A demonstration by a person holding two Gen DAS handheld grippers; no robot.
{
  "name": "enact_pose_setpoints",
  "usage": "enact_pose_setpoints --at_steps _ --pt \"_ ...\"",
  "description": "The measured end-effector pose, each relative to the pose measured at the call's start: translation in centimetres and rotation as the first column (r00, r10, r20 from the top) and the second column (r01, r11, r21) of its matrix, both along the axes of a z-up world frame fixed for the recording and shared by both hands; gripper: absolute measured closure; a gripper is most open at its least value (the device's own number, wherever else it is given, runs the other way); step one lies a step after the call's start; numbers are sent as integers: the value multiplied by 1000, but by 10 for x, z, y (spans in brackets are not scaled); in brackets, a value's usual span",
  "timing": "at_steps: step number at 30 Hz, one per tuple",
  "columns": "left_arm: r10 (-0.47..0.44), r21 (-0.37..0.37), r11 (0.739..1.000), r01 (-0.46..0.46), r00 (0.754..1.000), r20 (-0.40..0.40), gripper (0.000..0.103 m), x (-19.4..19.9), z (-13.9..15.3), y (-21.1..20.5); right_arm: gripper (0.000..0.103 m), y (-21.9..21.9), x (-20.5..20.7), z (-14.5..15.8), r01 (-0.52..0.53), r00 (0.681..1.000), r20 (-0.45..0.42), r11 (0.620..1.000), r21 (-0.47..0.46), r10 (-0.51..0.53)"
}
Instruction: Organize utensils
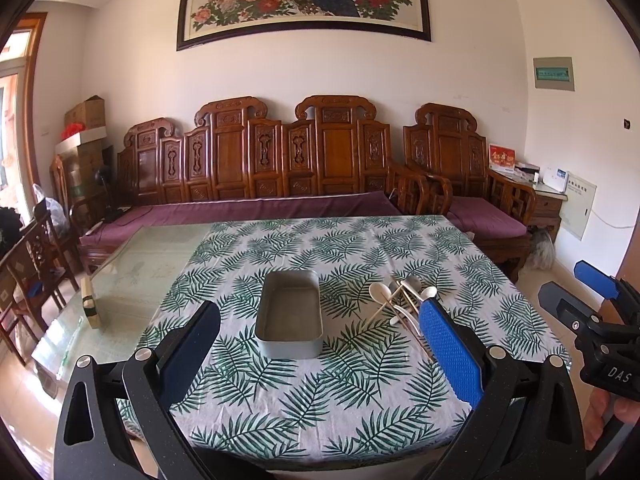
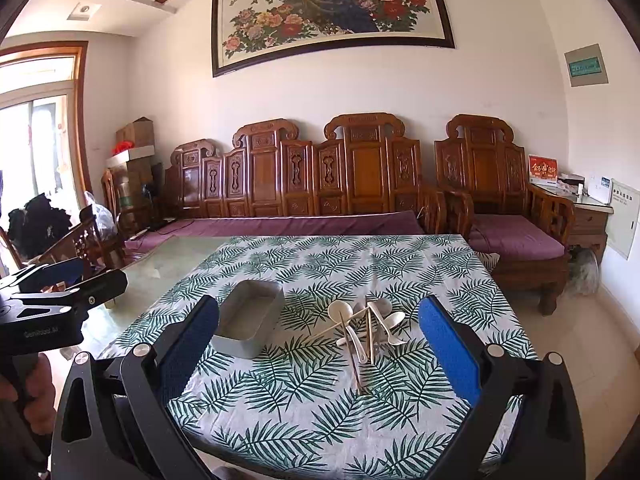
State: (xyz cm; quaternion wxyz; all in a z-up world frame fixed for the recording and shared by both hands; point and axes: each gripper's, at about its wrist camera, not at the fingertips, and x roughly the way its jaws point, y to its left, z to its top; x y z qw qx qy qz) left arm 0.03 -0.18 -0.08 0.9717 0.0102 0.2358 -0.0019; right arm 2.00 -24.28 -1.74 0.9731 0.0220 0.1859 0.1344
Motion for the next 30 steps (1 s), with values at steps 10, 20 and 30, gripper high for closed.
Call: enact_pose_setpoints --at_steps 10,20,30 --pt "0 1 1000 0 1000 1 6 1 1 -2 3 1 -2 0 0 1000 0 1000 0 0" --pt "-1 1 1000 1 1000 -1 6 1 3 -6 3 0 -1 0 0 1000 1 1000 1 0" --pt "-1 3 1000 1 1000 -1 6 1 3 -9 3 0 -1 0 -1 1000 1 1000 2 1"
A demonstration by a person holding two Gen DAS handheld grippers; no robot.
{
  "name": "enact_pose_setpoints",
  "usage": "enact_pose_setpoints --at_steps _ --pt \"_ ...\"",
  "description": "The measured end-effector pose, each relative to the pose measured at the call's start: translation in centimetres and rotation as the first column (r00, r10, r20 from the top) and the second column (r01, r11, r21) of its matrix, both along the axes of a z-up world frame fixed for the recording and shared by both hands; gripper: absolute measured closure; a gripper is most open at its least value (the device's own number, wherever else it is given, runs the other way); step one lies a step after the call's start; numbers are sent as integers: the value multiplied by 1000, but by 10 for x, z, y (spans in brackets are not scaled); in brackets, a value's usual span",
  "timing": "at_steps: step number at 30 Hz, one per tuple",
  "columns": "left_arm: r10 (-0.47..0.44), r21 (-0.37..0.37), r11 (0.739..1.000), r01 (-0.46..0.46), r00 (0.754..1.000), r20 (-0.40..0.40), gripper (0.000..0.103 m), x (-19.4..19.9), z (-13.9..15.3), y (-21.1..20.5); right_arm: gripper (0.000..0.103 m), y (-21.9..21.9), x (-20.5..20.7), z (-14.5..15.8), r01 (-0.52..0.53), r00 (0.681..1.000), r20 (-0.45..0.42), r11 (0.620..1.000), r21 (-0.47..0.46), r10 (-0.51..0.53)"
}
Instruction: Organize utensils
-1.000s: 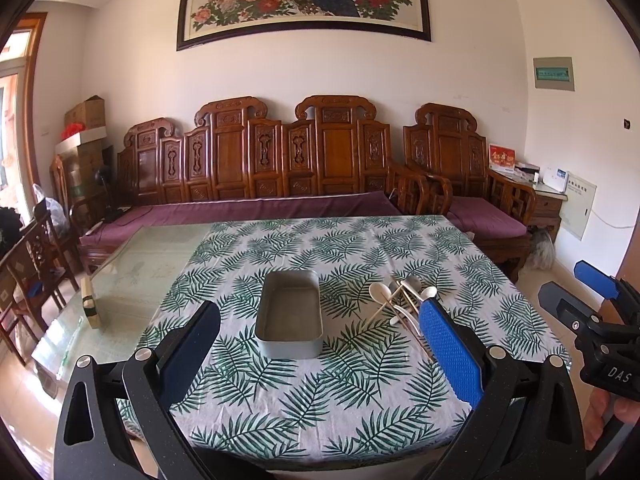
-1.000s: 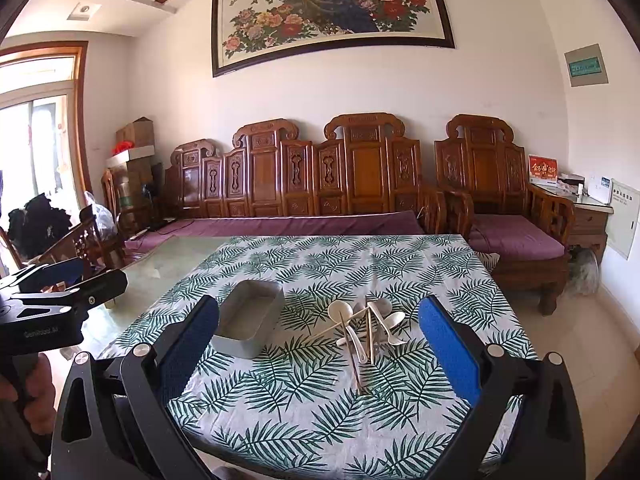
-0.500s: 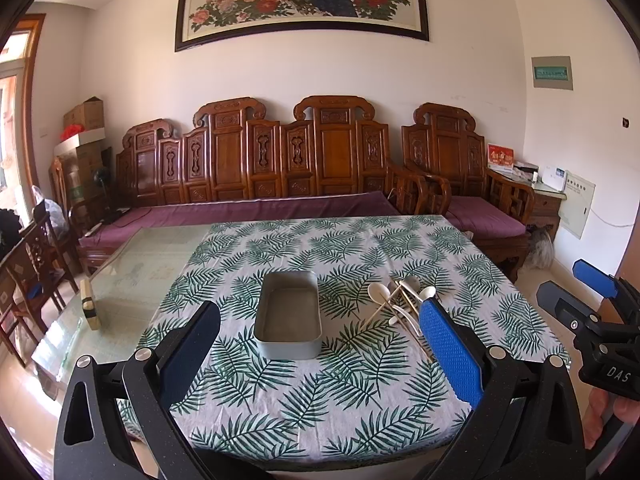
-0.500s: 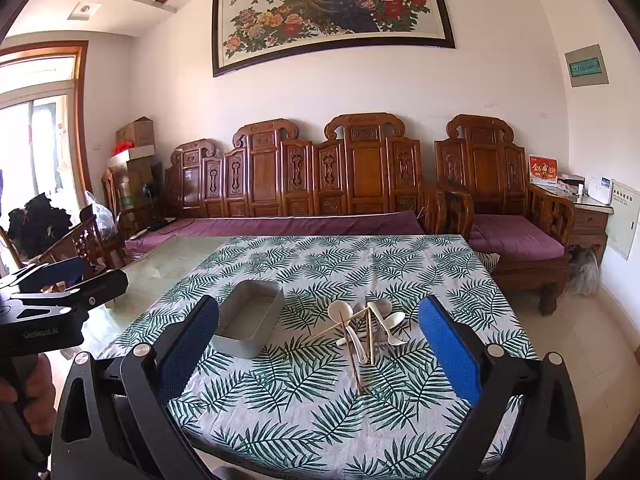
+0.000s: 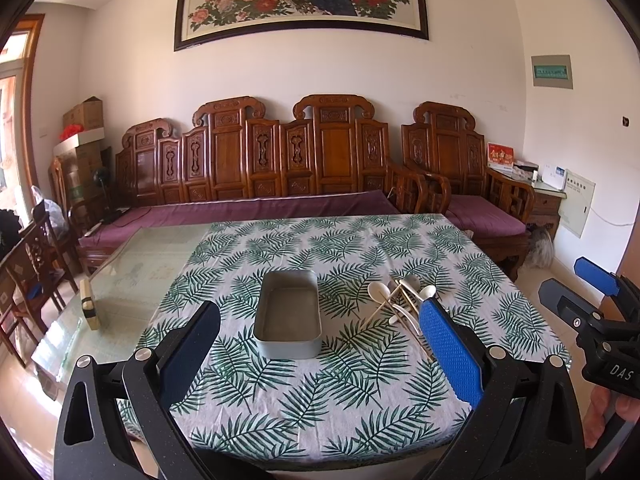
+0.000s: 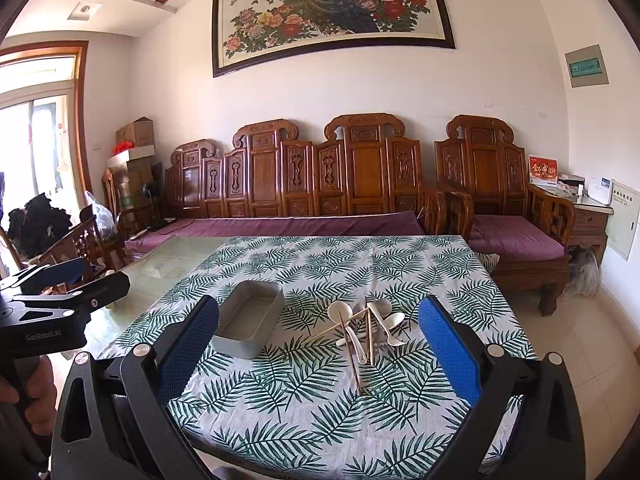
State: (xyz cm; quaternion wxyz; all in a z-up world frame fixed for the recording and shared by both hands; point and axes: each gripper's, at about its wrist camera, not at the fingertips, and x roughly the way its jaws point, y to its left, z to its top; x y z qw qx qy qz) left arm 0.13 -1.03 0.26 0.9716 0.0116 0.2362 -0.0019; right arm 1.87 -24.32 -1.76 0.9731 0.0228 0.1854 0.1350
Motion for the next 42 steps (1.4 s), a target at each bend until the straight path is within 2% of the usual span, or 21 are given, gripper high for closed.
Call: enact_pose_setpoints --at_steps 14,21,31,37,42 --pt "0 1 1000 0 1000 -1 6 -1 -1 -3 3 0 0 -1 0 1000 0 1000 1 0" --pt "-9 -2 1000 9 999 -49 6 12 -13 -1 3 6 8 -4 -11 1000 -21 1000 3 11" --pt "-41 5 999 42 991 -131 6 54 -48 10 5 -1 49 -47 -32 995 -90 999 -20 30" --pt "-68 4 998 69 986 -153 6 80 -57 14 13 -5 75 -64 -38 992 -124 998 -44 32" --pt "-107 -19 994 105 978 -178 6 102 -68 15 27 -11 101 -81 -41 985 -168 998 -53 31"
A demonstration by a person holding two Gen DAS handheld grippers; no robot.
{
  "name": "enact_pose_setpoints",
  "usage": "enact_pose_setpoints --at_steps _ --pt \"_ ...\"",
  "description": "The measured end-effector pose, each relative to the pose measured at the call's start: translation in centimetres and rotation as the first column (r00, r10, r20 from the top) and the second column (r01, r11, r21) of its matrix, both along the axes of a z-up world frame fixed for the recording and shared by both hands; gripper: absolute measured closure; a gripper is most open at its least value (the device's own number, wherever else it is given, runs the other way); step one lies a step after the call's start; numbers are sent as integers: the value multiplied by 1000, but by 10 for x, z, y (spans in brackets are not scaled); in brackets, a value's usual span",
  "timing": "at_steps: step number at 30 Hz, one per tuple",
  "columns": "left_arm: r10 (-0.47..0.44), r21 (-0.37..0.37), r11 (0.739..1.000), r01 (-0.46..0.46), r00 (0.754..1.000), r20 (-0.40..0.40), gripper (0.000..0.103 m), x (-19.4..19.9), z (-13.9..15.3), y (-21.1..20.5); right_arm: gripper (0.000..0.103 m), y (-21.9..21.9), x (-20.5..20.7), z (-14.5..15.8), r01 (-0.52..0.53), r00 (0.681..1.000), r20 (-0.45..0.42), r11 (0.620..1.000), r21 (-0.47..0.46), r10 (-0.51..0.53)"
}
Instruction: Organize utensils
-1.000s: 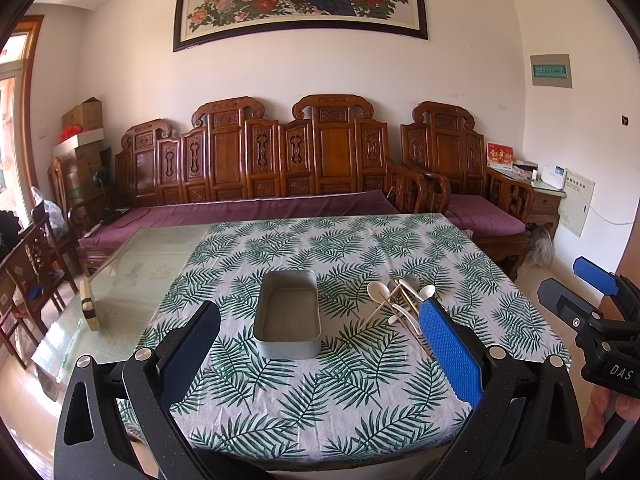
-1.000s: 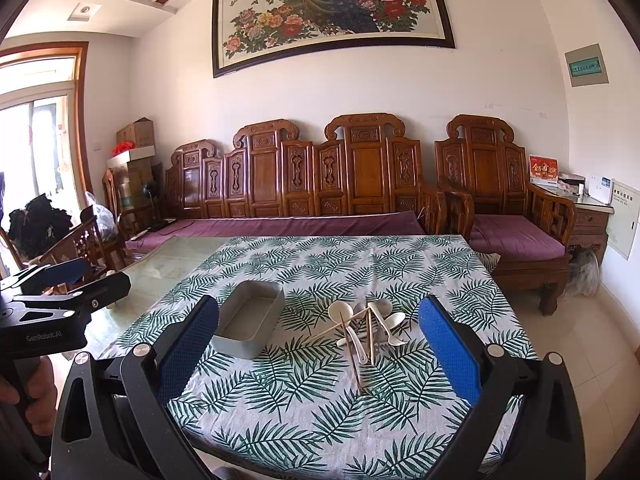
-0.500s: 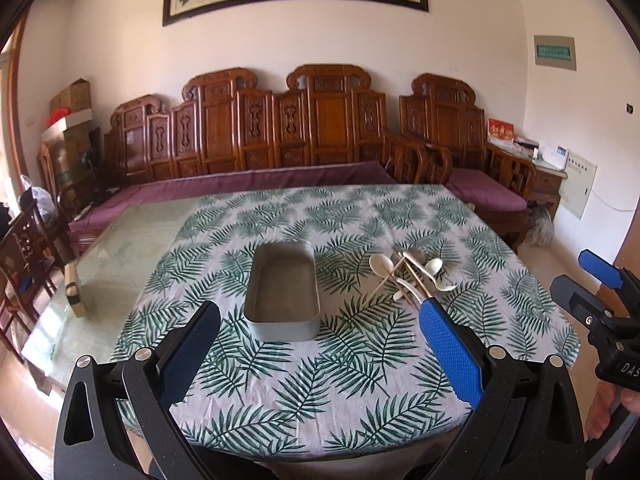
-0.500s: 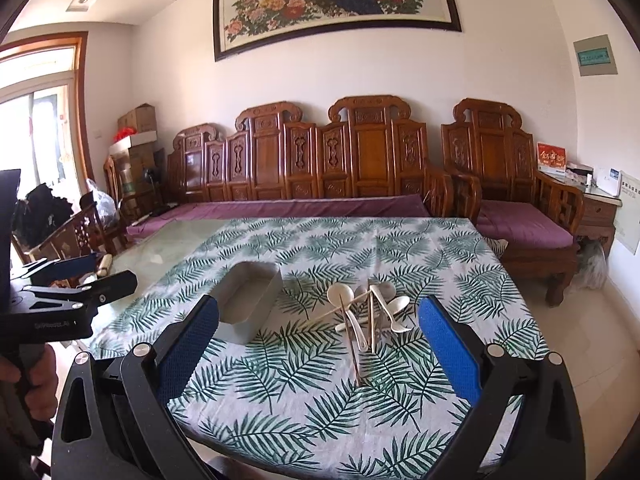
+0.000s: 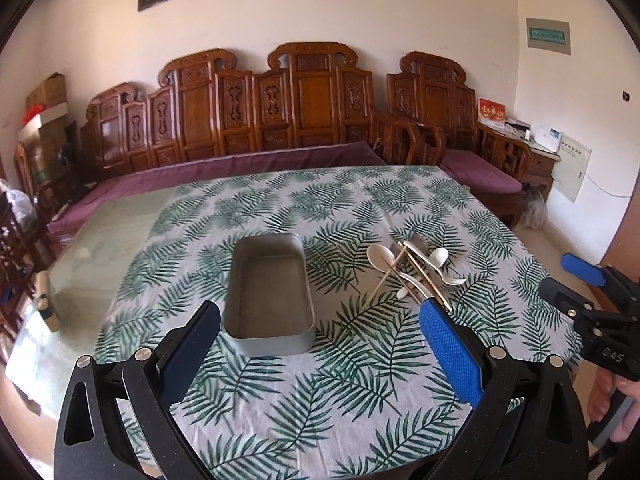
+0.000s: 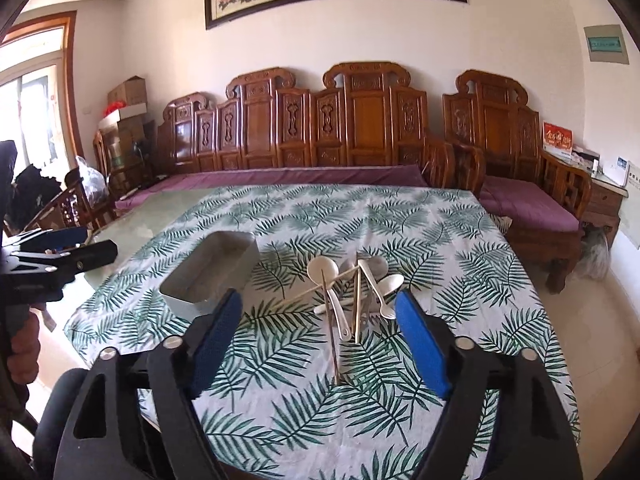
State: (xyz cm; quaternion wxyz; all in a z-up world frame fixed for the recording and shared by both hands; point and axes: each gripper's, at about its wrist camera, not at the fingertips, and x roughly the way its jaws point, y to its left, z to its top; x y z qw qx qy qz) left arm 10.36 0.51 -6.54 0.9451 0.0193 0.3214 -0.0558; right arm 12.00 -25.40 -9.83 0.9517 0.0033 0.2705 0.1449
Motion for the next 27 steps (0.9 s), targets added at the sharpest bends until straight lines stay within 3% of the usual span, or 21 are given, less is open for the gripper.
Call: enact_pose_setpoints --at_steps 8,15,22,27 --pt "-39 -6 999 39 997 -63 7 29 -28 -6 48 2 49 -46 -47 993 -114 999 -21 44" --pt "-77 -27 997 74 989 -127 7 50 -55 -13 62 22 92 -98 -138 964 -236 989 -42 125" --pt "-96 -1 995 97 977 -192 19 69 -80 -20 76 34 127 -145 -182 927 -344 981 -75 145" --pt "-108 -18 994 107 968 -228 25 84 -92 -24 78 40 129 -156 -211 917 -363 974 -88 166"
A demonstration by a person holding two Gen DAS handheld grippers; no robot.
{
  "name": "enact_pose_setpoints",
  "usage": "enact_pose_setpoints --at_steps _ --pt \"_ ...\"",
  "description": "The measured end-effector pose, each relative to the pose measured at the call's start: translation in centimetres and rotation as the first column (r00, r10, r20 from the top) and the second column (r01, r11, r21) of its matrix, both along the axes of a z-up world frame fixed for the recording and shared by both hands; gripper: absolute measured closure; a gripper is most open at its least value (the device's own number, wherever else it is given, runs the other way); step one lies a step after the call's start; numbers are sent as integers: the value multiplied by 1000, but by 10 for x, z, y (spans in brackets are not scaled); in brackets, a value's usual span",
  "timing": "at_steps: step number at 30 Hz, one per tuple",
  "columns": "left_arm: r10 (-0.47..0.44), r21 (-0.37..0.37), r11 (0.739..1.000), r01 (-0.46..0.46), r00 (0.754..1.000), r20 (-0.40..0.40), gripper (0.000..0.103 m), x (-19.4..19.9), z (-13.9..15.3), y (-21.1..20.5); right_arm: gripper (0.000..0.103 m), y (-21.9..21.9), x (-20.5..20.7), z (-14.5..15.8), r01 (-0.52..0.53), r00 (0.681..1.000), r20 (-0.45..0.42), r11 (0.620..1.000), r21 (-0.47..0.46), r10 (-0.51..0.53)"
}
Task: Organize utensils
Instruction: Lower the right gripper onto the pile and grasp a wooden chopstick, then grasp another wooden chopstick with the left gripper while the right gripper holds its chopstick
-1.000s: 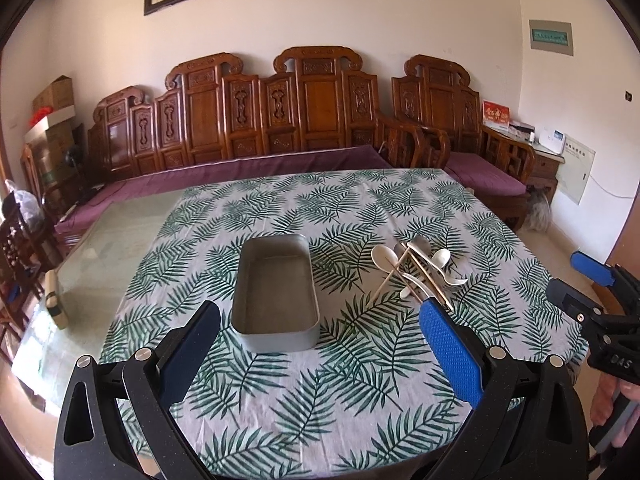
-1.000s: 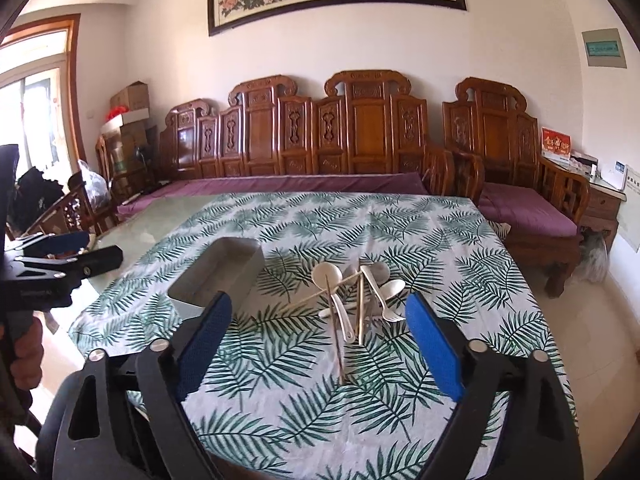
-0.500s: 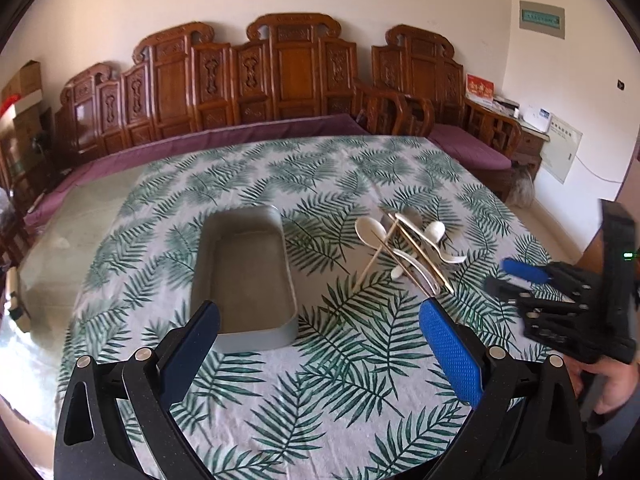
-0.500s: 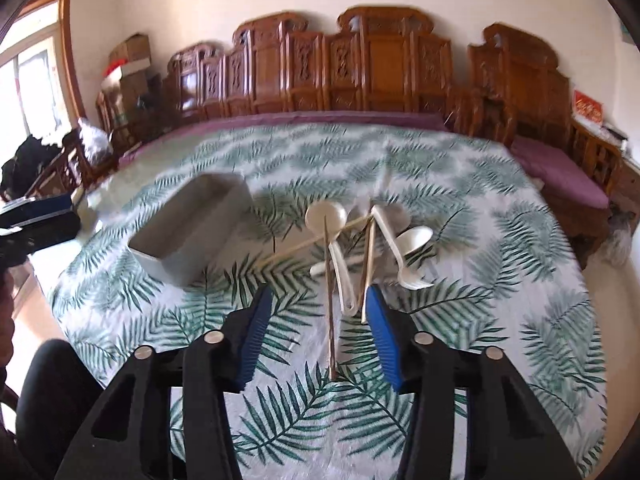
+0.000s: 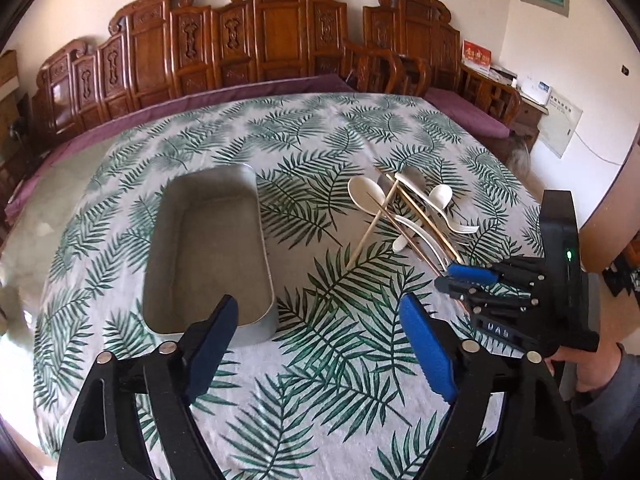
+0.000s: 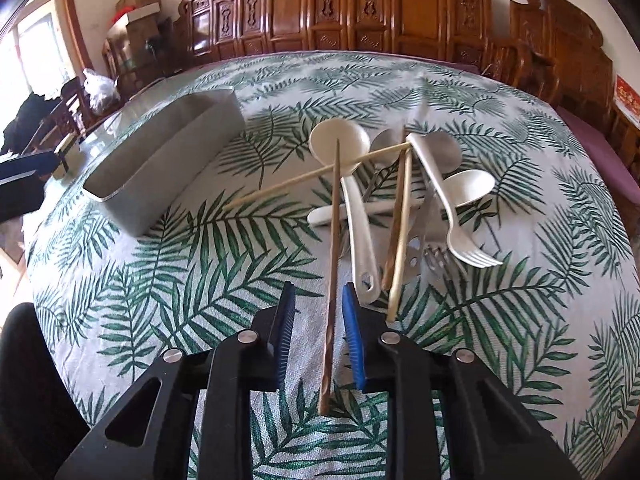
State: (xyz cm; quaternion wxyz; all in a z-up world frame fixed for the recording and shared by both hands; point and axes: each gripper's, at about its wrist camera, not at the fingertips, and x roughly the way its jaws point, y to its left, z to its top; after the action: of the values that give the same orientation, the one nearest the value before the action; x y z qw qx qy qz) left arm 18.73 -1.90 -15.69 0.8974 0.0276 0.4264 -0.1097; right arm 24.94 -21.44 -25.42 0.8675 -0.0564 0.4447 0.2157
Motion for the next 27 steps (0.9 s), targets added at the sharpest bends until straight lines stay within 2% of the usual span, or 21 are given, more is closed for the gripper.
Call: enact_pose_setpoints --at_steps 3,6,8,10,18,22,27 --pt "-11 13 1000 12 1000 -13 28 12 -6 -7 78 2 1 -7 -5 1000 -6 999 -32 5" --pt "-24 27 999 25 999 -22 32 23 -12 -15 83 2 2 -10 -16 1000 -13 999 -42 16" --pt "-32 25 999 33 999 -32 35 31 -15 -20 95 0 2 -10 -23 1000 -15 999 -40 23" --pt "-37 23 999 38 998 -46 37 40 -18 -23 97 -4 1 -10 -24 1000 -20 999 -30 23" --pt "-68 45 996 71 994 -84 42 71 -36 -45 97 -37 3 21 79 994 69 993 92 -86" --pt "-89 63 993 97 989 -116 52 85 -53 -58 97 -53 6 31 116 988 87 983 145 -130" --pt "-103 46 993 112 981 -167 66 100 -72 -66 97 -54 10 30 131 986 80 980 148 -144"
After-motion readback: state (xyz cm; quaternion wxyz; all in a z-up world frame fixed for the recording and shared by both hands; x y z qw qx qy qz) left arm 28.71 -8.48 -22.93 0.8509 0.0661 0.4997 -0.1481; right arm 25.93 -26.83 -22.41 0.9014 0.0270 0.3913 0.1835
